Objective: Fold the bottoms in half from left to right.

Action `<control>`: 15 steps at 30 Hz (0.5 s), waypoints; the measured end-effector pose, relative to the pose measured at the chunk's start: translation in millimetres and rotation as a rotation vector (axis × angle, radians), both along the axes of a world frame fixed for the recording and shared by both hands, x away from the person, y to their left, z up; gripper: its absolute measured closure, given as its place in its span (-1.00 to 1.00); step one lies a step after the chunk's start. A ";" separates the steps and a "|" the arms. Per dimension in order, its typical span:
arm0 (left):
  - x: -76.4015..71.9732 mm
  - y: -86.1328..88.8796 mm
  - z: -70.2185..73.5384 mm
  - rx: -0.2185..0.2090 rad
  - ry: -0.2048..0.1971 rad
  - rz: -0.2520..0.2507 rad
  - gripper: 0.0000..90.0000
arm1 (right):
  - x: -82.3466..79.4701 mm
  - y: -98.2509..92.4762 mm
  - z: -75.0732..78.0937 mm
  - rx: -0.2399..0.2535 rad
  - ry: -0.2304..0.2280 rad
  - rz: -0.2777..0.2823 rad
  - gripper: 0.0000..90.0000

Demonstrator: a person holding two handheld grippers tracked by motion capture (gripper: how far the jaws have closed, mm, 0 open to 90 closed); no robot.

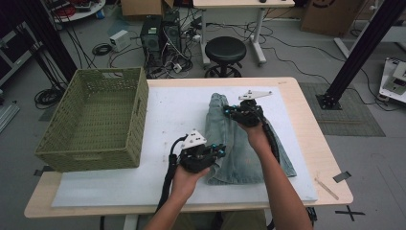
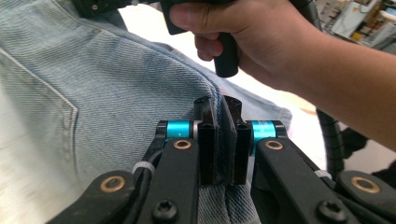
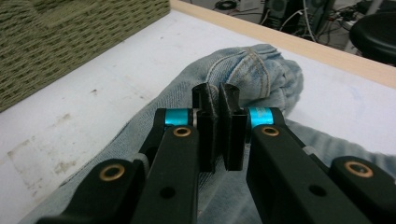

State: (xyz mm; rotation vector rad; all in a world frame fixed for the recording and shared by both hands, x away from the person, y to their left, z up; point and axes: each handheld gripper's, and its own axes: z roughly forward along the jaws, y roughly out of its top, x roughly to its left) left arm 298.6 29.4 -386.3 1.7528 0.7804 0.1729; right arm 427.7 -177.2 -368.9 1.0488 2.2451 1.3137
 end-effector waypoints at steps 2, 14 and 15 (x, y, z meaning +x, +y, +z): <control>2.4 -9.9 1.6 -0.006 0.004 -0.018 0.89 | -1.5 -9.7 0.8 0.008 0.000 -0.019 0.94; 16.1 -69.9 4.6 -0.015 0.031 -0.101 0.89 | -6.4 -66.8 5.2 0.004 0.038 -0.133 0.95; 17.2 -74.9 3.7 -0.016 0.035 -0.107 0.89 | -6.6 -70.7 5.3 0.001 0.039 -0.142 0.95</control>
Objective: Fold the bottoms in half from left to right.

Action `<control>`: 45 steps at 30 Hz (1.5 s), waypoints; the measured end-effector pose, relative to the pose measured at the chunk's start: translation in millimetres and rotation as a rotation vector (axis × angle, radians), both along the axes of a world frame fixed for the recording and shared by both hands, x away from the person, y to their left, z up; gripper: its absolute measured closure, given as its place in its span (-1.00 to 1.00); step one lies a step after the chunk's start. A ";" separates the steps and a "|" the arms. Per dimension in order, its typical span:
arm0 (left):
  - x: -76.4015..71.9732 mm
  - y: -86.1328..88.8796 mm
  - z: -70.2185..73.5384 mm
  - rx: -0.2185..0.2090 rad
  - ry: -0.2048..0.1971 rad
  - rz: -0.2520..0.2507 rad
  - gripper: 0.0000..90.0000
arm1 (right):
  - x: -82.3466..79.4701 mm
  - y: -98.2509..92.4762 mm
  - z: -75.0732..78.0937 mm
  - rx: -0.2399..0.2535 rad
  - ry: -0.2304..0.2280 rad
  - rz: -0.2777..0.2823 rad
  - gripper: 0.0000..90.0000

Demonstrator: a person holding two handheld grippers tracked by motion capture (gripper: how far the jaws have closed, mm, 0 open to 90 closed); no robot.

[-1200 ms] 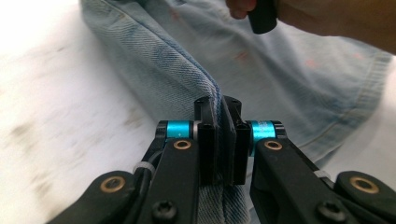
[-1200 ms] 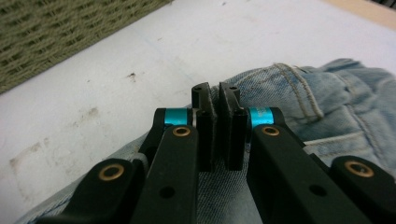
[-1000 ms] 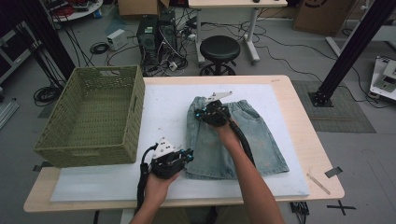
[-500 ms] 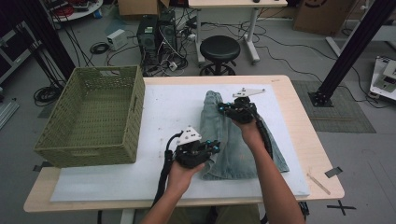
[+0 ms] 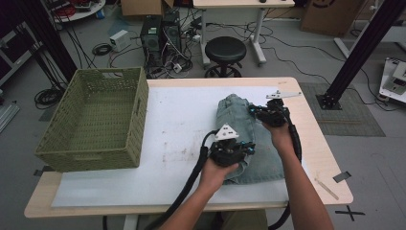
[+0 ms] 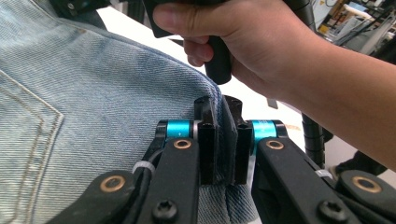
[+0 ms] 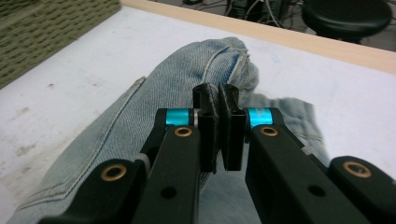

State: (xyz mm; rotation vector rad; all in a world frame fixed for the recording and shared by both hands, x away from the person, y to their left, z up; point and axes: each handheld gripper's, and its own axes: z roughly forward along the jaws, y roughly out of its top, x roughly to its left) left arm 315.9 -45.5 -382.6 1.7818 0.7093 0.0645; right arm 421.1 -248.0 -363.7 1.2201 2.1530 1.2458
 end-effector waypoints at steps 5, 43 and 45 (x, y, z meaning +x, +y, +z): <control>2.8 -22.9 -1.9 0.000 0.008 -0.015 0.89 | -1.9 -18.2 0.0 0.001 0.009 -0.046 0.95; 14.0 123.7 -54.6 -0.013 -0.116 0.257 -0.44 | -64.8 -66.7 -51.7 -0.007 0.009 -0.135 0.24; 13.0 128.9 -54.6 -0.019 -0.130 0.264 -0.44 | -73.1 -68.0 -55.5 -0.009 0.020 -0.125 0.22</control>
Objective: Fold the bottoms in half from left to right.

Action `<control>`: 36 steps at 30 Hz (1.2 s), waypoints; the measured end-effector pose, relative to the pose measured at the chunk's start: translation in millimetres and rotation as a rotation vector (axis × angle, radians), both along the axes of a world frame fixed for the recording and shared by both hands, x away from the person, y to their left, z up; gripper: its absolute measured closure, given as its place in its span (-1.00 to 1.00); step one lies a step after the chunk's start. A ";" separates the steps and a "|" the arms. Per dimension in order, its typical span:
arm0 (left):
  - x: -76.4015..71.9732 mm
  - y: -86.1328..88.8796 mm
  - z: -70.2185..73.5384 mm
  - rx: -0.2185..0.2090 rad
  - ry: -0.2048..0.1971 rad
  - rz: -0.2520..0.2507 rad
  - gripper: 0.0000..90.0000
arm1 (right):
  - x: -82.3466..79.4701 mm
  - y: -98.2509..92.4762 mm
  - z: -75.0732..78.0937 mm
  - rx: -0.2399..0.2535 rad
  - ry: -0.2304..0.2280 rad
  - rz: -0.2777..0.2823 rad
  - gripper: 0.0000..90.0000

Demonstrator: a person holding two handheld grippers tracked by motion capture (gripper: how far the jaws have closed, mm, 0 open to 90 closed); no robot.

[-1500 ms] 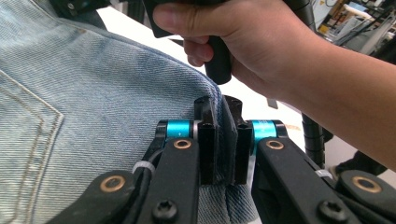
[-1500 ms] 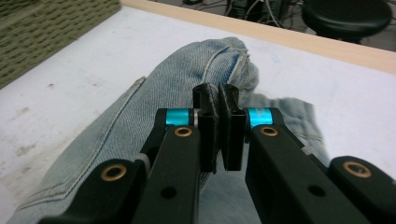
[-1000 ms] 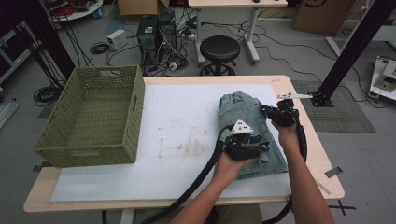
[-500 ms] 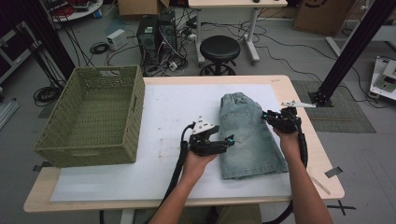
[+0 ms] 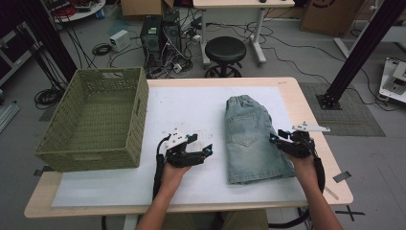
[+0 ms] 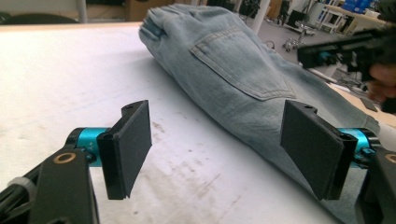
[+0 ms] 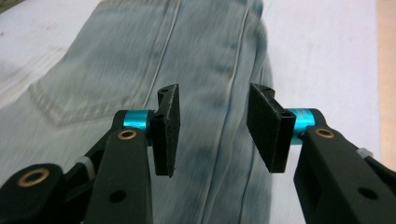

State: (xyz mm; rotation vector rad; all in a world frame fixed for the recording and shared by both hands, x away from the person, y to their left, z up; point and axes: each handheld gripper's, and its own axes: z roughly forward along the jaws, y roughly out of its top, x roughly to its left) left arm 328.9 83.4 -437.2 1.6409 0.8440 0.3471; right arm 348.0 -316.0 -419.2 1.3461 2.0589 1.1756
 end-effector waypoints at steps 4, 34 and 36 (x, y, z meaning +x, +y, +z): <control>0.3 8.7 1.0 0.006 -0.011 0.020 -0.44 | -15.7 -0.2 -5.1 -0.039 0.019 0.019 0.32; 1.7 24.8 0.9 0.023 0.007 0.091 -0.45 | -61.8 -35.6 0.3 -0.157 0.057 -0.015 0.94; 1.9 25.0 0.7 0.025 0.013 0.095 -0.44 | -60.2 -33.4 -6.9 -0.174 0.072 -0.011 0.92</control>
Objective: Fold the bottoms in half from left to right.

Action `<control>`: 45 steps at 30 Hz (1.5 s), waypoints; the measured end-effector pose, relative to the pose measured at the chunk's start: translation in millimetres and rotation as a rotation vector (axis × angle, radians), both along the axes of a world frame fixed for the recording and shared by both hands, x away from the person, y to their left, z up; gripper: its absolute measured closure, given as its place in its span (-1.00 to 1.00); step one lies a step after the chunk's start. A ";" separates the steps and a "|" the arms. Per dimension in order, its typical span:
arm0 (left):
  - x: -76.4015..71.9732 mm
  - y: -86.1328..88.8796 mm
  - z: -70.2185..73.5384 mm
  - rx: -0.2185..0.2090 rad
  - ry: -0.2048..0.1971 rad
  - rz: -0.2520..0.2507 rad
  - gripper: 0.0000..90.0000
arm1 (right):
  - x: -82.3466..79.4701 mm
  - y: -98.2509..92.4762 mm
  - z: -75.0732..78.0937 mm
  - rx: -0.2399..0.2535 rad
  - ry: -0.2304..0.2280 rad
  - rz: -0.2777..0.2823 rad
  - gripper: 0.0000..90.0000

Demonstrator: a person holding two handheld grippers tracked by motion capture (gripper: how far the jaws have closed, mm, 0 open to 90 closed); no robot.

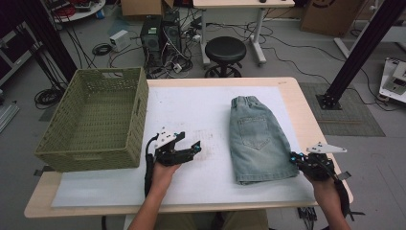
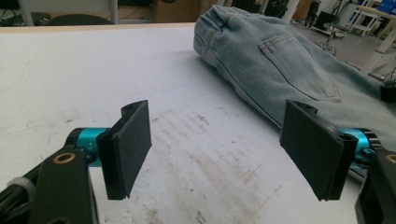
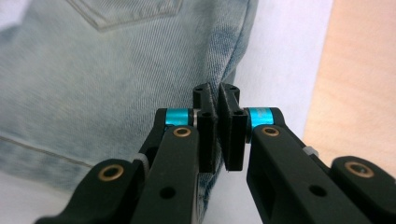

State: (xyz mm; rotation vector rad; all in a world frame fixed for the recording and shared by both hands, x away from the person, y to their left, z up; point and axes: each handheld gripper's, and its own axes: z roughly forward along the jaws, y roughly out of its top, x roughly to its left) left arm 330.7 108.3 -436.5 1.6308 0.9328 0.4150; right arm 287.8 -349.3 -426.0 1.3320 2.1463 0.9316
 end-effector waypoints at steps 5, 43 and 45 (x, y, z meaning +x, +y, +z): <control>-1.2 1.7 1.2 -0.005 -0.008 -0.007 -0.45 | 2.8 0.7 -7.1 -0.014 0.005 -0.013 0.57; 0.8 7.7 10.2 0.004 -0.023 -0.009 -0.50 | 72.4 65.4 11.9 0.122 -0.049 0.173 -0.54; 3.9 8.4 12.9 0.007 -0.035 -0.007 -0.50 | 82.5 66.9 22.2 0.141 -0.070 0.170 -0.54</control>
